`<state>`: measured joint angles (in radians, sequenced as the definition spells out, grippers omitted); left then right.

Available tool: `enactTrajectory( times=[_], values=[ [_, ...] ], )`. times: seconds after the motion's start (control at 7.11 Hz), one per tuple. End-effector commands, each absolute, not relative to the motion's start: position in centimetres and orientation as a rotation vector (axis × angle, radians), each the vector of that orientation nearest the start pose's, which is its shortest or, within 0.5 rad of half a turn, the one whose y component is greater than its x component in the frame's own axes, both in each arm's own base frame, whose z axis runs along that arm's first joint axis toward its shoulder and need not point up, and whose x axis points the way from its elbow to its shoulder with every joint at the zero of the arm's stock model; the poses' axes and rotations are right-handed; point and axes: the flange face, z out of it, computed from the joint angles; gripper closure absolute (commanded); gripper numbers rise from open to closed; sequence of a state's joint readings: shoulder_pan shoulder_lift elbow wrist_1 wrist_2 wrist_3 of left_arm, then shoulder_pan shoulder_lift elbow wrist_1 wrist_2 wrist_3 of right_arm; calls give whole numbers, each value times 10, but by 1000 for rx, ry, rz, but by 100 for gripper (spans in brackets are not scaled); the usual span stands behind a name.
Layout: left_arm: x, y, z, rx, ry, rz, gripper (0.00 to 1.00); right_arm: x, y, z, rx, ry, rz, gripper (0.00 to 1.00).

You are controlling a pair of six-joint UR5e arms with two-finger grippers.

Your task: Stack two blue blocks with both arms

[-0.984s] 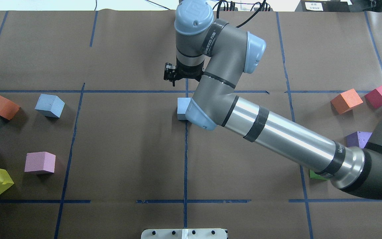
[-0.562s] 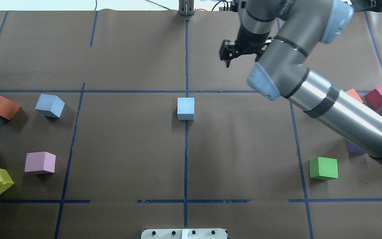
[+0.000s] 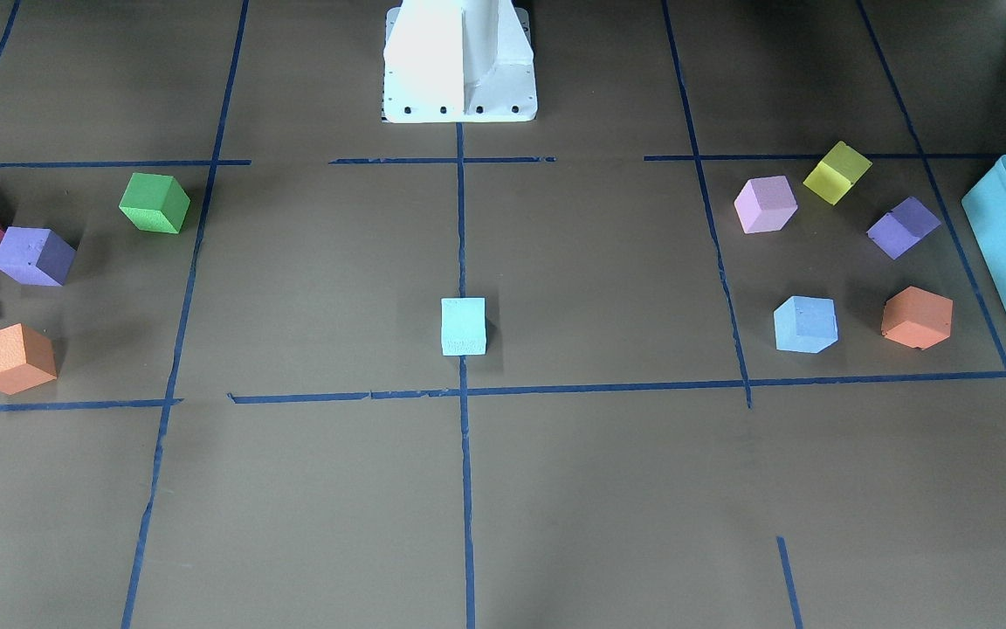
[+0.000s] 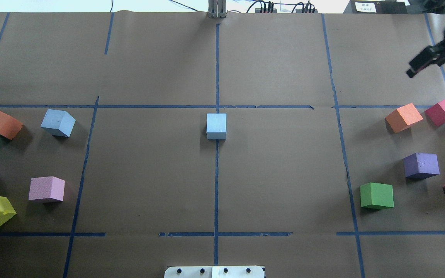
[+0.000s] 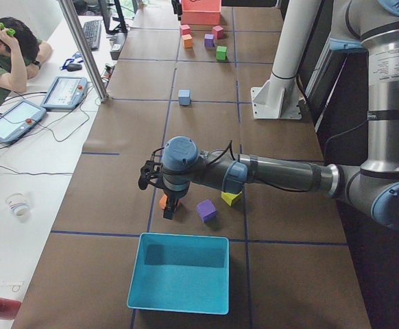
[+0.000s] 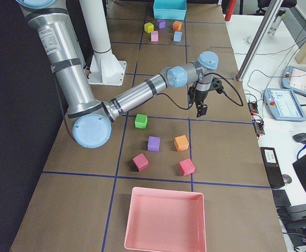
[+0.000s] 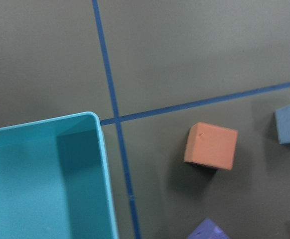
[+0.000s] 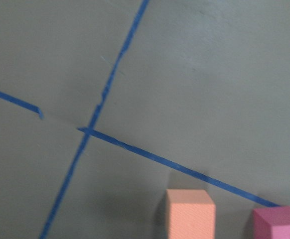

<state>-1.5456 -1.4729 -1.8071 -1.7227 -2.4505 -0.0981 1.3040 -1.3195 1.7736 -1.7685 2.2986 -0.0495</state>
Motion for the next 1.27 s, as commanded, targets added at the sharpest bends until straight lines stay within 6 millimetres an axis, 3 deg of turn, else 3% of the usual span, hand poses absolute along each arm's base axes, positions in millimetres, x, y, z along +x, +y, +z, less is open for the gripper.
enactTrajectory(
  times=[0.0, 0.14, 0.28, 0.42, 0.56, 0.98, 1.12],
  values=[
    [3, -484, 530, 192, 917, 67, 0, 29, -493, 568, 157, -743, -464, 1],
    [22, -484, 522, 210, 928, 115, 0, 69, -452, 608, 148, -751, -445, 0],
    [49, -484, 516, 193, 938, 165, 0, 89, -404, 635, 112, -774, -382, 1],
    [68, -488, 506, 175, 947, 173, 0, 93, -372, 639, 87, -780, -329, 2],
    [103, -494, 489, 126, 960, 141, 0, 92, -363, 621, 69, -775, -230, 2],
    [244, -504, 470, 108, 830, 110, 0, 91, -363, 619, 66, -777, -217, 1],
    [272, -526, 472, 92, 824, 123, 0, 91, -363, 620, 66, -776, -219, 1]
  ],
)
